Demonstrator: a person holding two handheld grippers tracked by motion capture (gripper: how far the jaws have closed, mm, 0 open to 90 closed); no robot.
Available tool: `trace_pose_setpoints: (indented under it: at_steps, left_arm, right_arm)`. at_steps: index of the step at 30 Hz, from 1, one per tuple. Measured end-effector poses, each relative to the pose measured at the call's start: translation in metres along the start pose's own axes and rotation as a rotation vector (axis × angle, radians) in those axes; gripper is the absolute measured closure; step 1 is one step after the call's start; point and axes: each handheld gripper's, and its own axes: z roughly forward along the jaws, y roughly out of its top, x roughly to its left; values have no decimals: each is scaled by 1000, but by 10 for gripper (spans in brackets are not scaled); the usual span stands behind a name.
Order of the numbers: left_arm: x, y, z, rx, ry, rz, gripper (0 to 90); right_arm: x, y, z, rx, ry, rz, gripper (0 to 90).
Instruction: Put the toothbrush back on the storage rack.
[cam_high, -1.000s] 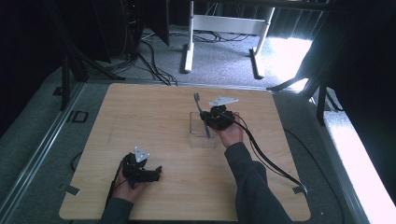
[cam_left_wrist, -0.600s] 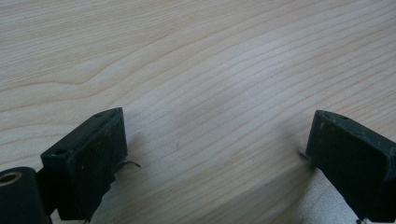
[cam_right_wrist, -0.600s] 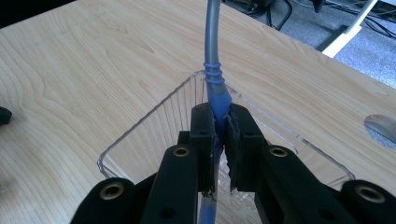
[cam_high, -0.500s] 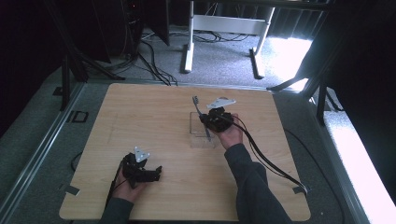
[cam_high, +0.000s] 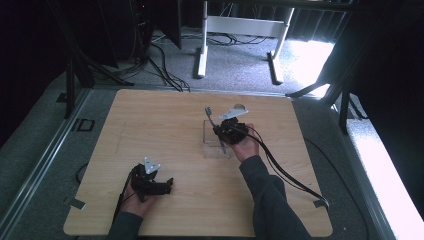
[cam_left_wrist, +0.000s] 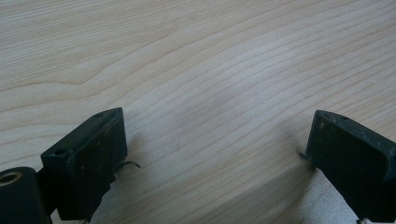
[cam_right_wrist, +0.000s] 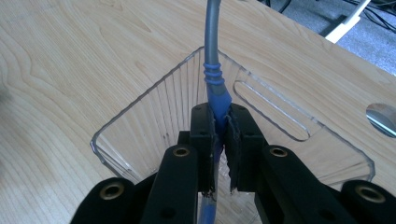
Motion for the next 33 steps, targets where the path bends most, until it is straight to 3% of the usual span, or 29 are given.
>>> trace_pose_setpoints:
  at_steps: [14,33]
  left_arm:
    - [0,0,0,0,0,0,55]
    - [0,0,0,0,0,1,55]
  right_arm:
    - [2,-4,5,40,-19,-9,794]
    - [4,1,-9,-10,4,0,669]
